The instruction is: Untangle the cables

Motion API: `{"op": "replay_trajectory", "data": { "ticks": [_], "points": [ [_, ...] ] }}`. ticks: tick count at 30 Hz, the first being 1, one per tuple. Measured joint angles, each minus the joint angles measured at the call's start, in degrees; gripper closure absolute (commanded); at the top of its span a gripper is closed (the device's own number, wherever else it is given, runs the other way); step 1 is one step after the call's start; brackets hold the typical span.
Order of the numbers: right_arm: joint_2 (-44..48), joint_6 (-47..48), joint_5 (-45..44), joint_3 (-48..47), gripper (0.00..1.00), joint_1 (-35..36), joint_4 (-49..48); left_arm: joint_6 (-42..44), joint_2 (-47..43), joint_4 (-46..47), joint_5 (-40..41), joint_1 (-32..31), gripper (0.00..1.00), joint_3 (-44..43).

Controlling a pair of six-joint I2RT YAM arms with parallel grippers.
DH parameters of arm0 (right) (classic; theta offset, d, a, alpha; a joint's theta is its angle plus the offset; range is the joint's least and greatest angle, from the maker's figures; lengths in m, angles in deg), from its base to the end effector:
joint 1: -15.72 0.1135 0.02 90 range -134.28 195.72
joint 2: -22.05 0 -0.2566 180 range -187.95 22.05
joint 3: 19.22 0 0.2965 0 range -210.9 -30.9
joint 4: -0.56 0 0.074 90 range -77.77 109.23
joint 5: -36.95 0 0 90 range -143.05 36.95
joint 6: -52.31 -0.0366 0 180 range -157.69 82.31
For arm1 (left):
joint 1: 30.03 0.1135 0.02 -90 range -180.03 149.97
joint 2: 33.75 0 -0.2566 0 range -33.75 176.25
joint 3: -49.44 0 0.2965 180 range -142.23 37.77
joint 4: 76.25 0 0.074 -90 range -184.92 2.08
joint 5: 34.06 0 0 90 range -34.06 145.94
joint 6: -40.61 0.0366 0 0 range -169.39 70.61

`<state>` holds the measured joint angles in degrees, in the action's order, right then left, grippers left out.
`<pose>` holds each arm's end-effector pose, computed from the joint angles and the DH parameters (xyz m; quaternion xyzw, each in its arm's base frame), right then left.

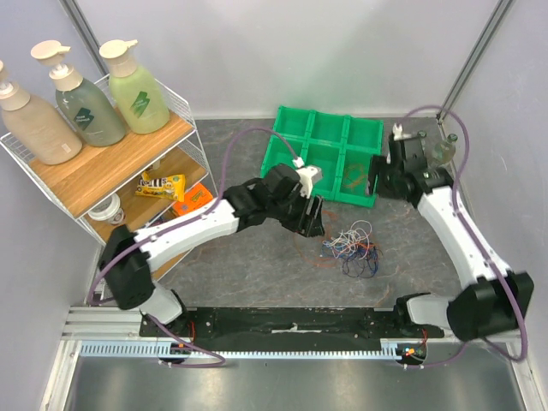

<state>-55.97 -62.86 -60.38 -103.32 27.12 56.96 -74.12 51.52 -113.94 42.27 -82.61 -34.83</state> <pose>0.3264 0.0610 0.3110 0.1341 0.9294 0.0492 0.3405 0.2245 -0.3077 0.2956 0.2654 0.8563 -0.3523 0.2687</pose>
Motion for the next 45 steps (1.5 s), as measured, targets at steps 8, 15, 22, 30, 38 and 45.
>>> {"op": "replay_trajectory", "data": {
  "ticks": [8, 15, 22, 30, 38, 45],
  "points": [
    [10.6, -1.4, 18.2, 24.2, 0.33, 0.1, -0.9, -0.1, 14.1, 2.8, -6.7, 0.0, 0.34, 0.0],
    [10.4, -2.4, 21.0, 28.0, 0.34, 0.0, -3.2, -1.4, 21.1, 6.8, -13.2, 0.0, 0.39, -4.4],
    [9.6, -2.8, 20.8, 28.9, 0.41, 0.0, -5.1, -1.8, 27.8, 7.1, -15.0, 0.0, 0.71, -10.6],
    [8.4, -3.7, 17.3, 30.5, 0.65, 0.1, -6.1, -0.8, 28.2, 2.3, -13.8, 0.0, 0.98, -15.6],
    [7.6, -4.9, 8.5, 30.6, 0.59, 0.0, -3.9, 3.8, 7.5, -3.6, -9.0, -0.1, 0.98, -17.4],
    [7.0, -5.2, 5.7, 30.6, 0.98, 0.1, -3.5, 8.8, 0.5, -4.8, -5.9, 0.0, 0.98, -37.5]
  ]
}}
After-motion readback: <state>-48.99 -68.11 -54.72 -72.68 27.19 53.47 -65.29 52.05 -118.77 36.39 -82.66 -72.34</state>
